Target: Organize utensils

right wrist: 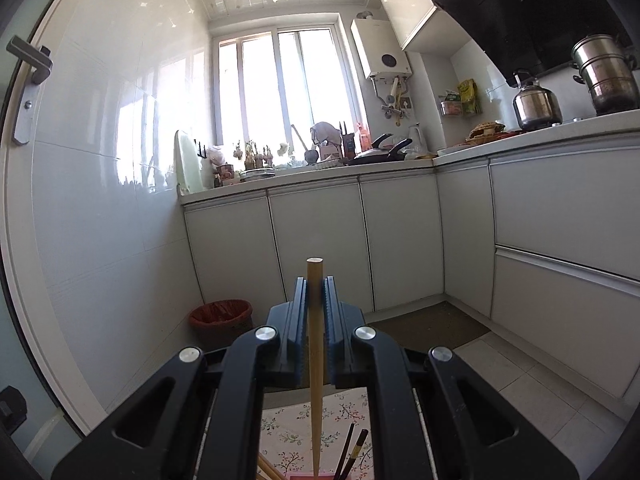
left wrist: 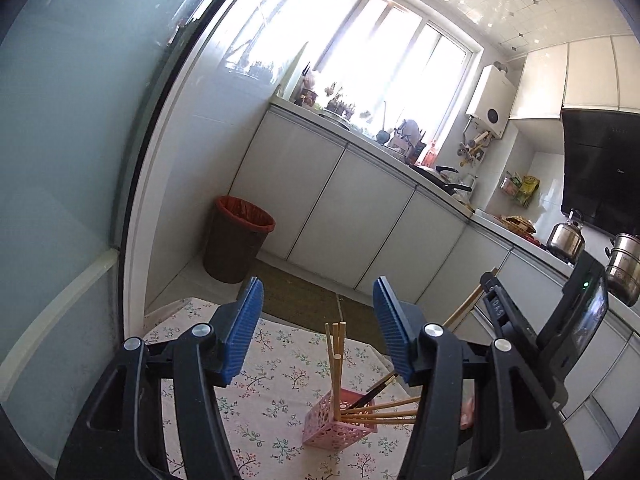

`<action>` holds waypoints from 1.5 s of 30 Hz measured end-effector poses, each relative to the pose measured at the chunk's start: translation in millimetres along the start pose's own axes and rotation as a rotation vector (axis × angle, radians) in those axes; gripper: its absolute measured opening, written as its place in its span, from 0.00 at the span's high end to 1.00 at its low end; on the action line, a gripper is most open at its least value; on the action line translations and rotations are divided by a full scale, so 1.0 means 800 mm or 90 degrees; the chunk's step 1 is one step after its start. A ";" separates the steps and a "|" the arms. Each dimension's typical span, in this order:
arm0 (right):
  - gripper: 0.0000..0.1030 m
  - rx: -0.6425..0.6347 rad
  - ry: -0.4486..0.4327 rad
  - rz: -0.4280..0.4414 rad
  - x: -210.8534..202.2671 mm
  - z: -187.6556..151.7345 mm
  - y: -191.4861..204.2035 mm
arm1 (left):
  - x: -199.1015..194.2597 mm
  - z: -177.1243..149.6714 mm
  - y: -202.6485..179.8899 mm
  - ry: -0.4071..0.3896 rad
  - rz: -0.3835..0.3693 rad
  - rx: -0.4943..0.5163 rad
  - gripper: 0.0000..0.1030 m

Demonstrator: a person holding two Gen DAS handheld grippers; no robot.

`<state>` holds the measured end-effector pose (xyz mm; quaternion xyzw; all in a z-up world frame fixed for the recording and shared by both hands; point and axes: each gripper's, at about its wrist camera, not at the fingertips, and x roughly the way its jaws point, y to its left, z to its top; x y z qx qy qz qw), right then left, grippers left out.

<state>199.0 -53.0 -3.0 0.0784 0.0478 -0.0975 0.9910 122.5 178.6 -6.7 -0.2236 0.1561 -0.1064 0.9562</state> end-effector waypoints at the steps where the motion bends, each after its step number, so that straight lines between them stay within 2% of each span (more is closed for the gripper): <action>1: 0.92 -0.002 0.007 -0.001 0.006 -0.010 0.002 | 0.002 0.000 0.000 0.001 0.005 0.003 0.48; 6: 0.91 -0.018 0.042 -0.008 0.027 -0.067 0.007 | 0.009 0.003 0.007 0.001 0.025 0.001 0.48; 7: 0.88 -0.011 0.046 -0.004 0.025 -0.071 0.004 | 0.008 0.004 0.009 -0.002 0.034 0.006 0.48; 8: 0.74 -0.002 0.051 -0.003 0.021 -0.070 0.001 | 0.007 0.005 0.011 -0.006 0.042 0.008 0.48; 9: 0.67 0.008 0.051 0.000 0.016 -0.065 -0.003 | 0.005 0.006 0.013 -0.008 0.045 0.005 0.48; 13: 0.65 0.012 0.014 0.016 -0.024 -0.017 -0.006 | 0.002 0.009 0.007 0.001 0.039 -0.008 0.45; 14: 0.61 0.012 0.001 0.020 -0.037 -0.003 -0.008 | -0.001 0.009 0.001 0.001 0.039 0.001 0.44; 15: 0.56 0.014 -0.013 0.019 -0.053 0.010 -0.011 | -0.003 0.009 -0.004 -0.002 0.042 0.009 0.40; 17: 0.25 0.025 -0.041 0.004 -0.082 0.030 -0.022 | -0.010 0.009 -0.016 -0.011 0.044 0.018 0.29; 19: 0.18 0.023 -0.056 -0.025 -0.106 0.041 -0.031 | -0.014 0.007 -0.030 -0.012 0.042 0.026 0.18; 22: 0.11 -0.003 -0.042 -0.057 -0.127 0.049 -0.040 | -0.021 0.002 -0.050 -0.017 0.044 0.043 0.10; 25: 0.06 -0.019 -0.037 -0.086 -0.143 0.049 -0.050 | -0.029 -0.004 -0.068 -0.022 0.051 0.056 0.07; 29: 0.06 -0.031 -0.020 -0.118 -0.157 0.047 -0.066 | -0.038 -0.013 -0.087 -0.028 0.084 0.068 0.07; 34: 0.06 -0.056 0.036 -0.137 -0.168 0.045 -0.091 | -0.057 -0.022 -0.116 -0.062 0.166 0.106 0.07; 38: 0.06 -0.055 0.090 -0.143 -0.179 0.043 -0.116 | -0.067 -0.040 -0.147 -0.057 0.254 0.161 0.07; 45: 0.06 -0.066 0.157 -0.155 -0.211 0.032 -0.152 | -0.087 -0.070 -0.177 0.009 0.205 0.150 0.07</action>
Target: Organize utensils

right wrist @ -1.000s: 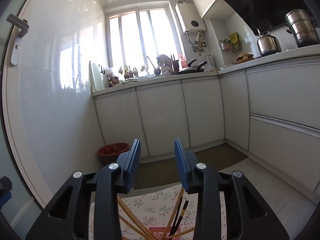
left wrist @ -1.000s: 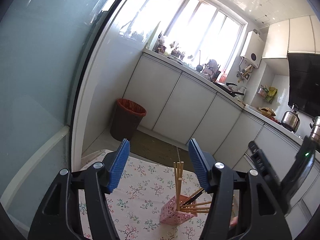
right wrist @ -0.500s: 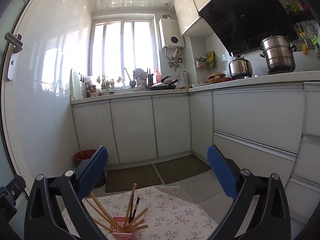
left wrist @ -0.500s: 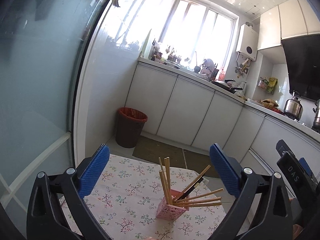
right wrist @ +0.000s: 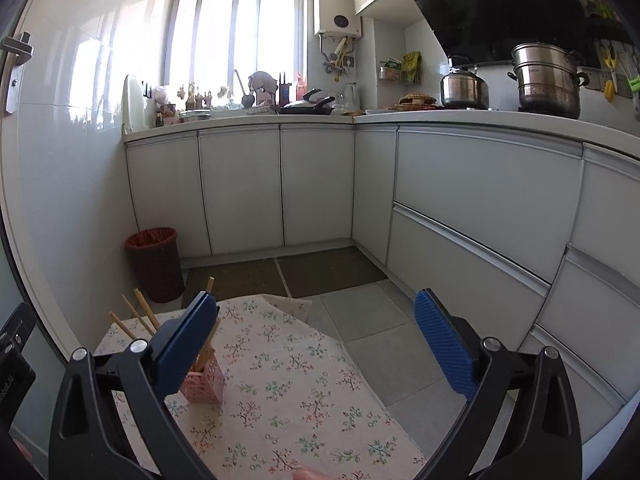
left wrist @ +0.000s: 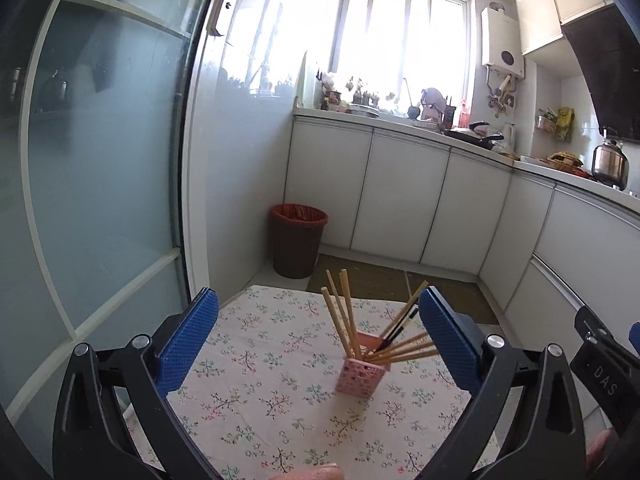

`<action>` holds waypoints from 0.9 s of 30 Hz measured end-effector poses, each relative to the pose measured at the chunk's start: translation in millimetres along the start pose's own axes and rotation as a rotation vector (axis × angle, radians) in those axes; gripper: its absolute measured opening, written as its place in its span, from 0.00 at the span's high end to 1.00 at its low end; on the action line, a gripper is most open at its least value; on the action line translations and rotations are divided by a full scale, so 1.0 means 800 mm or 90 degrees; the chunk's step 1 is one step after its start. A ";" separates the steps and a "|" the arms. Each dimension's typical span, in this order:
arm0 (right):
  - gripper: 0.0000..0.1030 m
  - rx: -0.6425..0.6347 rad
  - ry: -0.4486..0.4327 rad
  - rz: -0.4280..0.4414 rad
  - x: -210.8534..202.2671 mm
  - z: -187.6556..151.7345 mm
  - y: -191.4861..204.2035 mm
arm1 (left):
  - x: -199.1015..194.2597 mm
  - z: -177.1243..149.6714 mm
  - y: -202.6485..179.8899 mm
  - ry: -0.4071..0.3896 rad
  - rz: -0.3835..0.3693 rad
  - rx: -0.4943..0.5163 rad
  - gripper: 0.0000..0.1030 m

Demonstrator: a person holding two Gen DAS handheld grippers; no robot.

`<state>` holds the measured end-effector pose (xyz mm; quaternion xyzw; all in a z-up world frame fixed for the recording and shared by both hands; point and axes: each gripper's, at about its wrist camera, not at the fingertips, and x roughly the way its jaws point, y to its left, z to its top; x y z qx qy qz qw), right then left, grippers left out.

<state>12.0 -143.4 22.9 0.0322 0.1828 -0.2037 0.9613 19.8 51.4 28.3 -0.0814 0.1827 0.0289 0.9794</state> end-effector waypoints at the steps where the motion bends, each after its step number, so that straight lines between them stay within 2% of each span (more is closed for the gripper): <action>1: 0.06 0.000 0.003 0.000 -0.004 -0.004 -0.005 | -0.004 0.000 -0.004 0.005 -0.002 0.003 0.07; 16: 0.06 0.013 0.003 0.013 -0.035 -0.014 -0.047 | -0.038 -0.010 -0.049 0.032 -0.005 0.072 0.07; 27: 0.06 0.019 0.007 0.023 -0.038 -0.012 -0.052 | -0.042 -0.013 -0.056 0.036 -0.010 0.081 0.07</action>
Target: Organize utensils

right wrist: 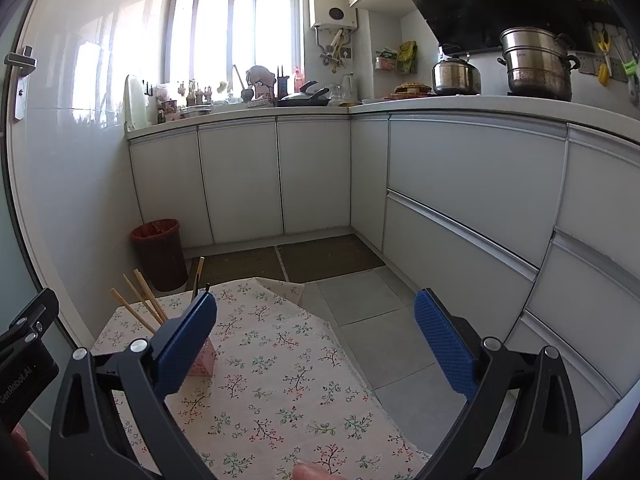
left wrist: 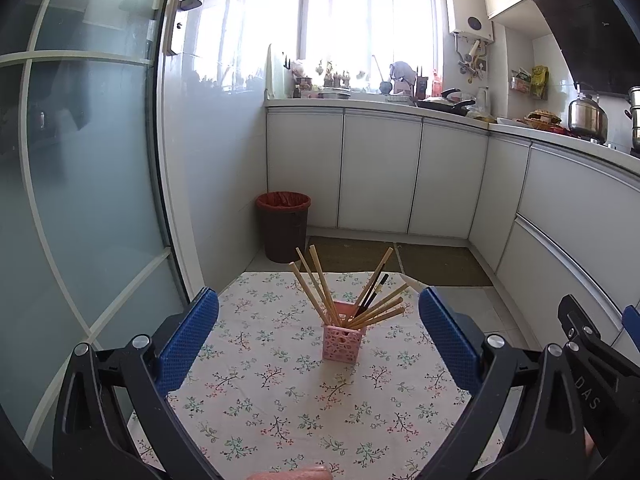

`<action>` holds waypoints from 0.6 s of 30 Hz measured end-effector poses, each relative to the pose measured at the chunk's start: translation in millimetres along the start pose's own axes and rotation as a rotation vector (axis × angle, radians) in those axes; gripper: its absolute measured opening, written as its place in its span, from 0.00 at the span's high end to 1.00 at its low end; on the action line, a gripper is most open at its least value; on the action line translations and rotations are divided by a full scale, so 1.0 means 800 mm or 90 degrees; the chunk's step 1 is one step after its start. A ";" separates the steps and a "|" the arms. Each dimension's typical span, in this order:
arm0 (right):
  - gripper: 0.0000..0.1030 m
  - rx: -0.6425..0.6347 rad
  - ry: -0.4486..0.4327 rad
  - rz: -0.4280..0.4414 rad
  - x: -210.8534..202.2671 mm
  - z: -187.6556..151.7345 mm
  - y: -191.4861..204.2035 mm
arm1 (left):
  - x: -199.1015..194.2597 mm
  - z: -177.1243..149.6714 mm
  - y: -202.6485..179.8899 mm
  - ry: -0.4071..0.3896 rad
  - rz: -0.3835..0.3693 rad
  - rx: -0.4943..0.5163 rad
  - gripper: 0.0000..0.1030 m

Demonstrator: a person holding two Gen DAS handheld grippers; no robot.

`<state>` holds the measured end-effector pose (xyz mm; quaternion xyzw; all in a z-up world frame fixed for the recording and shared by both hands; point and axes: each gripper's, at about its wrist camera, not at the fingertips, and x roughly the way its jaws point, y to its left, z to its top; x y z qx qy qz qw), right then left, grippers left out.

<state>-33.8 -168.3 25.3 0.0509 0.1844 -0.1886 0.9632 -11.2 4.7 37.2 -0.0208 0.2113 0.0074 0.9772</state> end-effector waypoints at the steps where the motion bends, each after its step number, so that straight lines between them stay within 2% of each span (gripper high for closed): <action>1: 0.06 0.000 0.000 0.000 0.000 -0.001 0.000 | 0.000 0.000 -0.001 0.001 0.001 0.001 0.07; 18: 0.06 0.001 0.004 0.004 0.000 -0.001 0.001 | -0.001 -0.001 -0.004 0.006 0.006 0.005 0.07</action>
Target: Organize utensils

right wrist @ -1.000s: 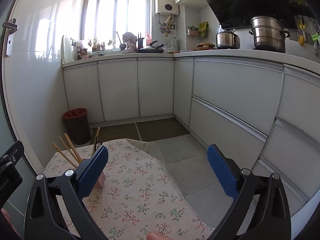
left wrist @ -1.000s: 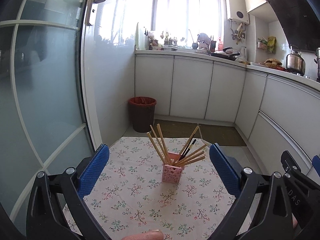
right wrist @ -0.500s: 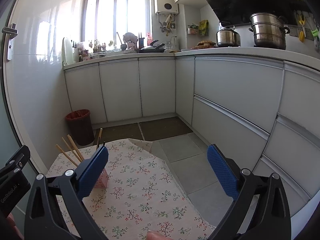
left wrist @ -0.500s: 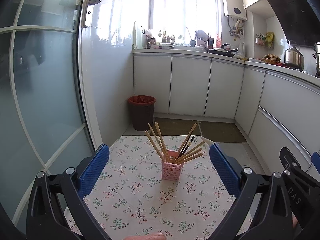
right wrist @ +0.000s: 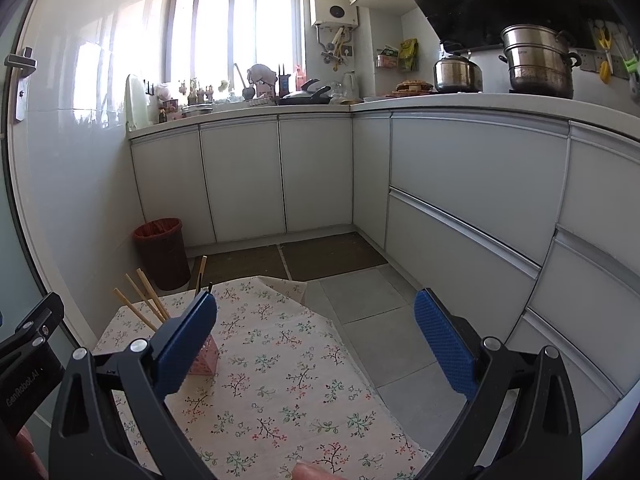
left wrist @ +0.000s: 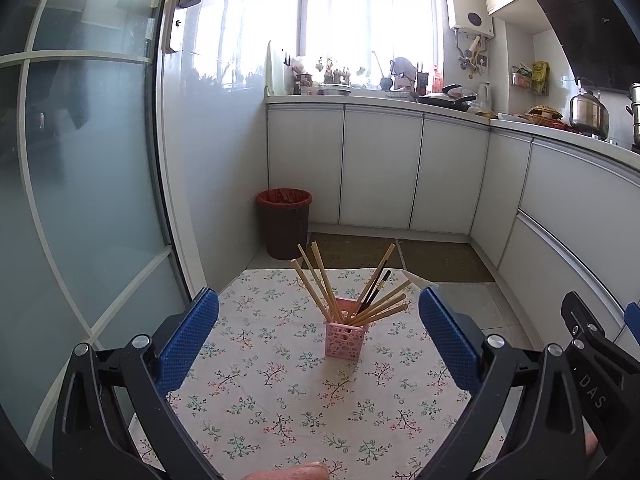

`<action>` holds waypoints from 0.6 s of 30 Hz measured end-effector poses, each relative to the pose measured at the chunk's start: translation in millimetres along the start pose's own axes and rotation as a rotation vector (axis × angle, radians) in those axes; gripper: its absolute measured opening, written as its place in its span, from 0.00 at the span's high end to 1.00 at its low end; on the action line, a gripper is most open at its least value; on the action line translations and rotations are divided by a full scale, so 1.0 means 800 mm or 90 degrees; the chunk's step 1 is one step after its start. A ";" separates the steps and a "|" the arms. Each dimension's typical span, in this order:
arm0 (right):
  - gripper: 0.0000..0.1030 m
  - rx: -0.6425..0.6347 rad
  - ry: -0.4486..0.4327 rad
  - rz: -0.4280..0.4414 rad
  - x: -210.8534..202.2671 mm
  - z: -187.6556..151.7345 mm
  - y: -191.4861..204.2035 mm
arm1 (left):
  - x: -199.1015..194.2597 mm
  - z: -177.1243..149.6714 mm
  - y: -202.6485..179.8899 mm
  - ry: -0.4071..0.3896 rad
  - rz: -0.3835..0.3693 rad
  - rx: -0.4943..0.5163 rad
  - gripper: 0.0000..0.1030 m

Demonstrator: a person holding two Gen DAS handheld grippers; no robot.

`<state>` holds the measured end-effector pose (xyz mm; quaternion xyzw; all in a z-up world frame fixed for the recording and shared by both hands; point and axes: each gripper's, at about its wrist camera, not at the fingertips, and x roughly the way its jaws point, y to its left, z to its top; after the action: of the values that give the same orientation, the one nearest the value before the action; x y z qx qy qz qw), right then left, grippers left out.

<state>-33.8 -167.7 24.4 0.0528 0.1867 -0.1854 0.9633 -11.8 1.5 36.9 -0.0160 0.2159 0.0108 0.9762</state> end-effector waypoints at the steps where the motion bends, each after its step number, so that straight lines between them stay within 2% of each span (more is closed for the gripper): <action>1: 0.06 0.000 0.001 0.000 0.000 0.001 0.000 | 0.000 0.000 0.000 0.000 0.001 0.000 0.07; 18: 0.06 0.000 0.009 0.005 0.002 0.002 -0.002 | 0.003 -0.001 -0.001 0.002 0.011 0.001 0.07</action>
<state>-32.7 -169.8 25.1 0.0550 0.1929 -0.1816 0.9627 -9.8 0.6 35.0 -0.0133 0.2175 0.0189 0.9758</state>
